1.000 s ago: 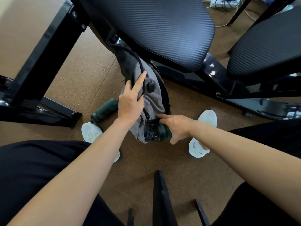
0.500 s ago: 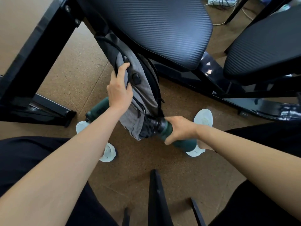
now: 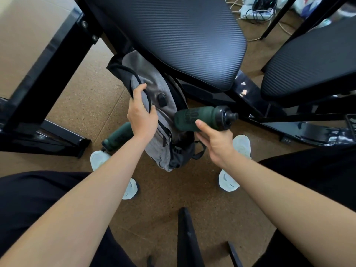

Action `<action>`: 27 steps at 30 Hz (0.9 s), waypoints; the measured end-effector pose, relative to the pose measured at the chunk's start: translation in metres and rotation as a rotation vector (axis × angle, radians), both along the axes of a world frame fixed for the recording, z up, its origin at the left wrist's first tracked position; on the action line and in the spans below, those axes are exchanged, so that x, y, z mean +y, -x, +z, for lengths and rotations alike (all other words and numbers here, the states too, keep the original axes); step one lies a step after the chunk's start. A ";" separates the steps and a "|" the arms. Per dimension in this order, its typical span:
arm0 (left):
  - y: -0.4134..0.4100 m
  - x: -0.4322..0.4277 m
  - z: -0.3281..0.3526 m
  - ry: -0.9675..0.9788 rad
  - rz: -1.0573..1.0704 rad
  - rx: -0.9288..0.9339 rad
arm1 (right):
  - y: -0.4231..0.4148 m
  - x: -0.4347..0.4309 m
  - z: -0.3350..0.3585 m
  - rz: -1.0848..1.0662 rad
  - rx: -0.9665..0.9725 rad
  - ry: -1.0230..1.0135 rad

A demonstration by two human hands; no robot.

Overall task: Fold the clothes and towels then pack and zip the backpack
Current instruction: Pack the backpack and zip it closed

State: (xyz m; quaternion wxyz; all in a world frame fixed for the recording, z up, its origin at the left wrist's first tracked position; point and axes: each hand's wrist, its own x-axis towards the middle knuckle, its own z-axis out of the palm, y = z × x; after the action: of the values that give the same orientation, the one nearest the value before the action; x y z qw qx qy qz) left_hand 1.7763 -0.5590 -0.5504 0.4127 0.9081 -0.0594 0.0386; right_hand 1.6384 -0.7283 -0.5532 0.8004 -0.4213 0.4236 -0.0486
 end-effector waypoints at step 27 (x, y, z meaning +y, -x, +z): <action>0.020 -0.011 0.001 0.173 -0.015 0.082 | -0.009 0.009 -0.032 0.982 0.322 0.850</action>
State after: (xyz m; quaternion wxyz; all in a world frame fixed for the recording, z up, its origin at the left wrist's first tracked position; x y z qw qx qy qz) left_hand 1.7560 -0.5701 -0.5491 0.4919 0.8695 -0.0458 0.0030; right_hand 1.6473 -0.7189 -0.5852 0.4207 -0.8460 0.2408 0.2221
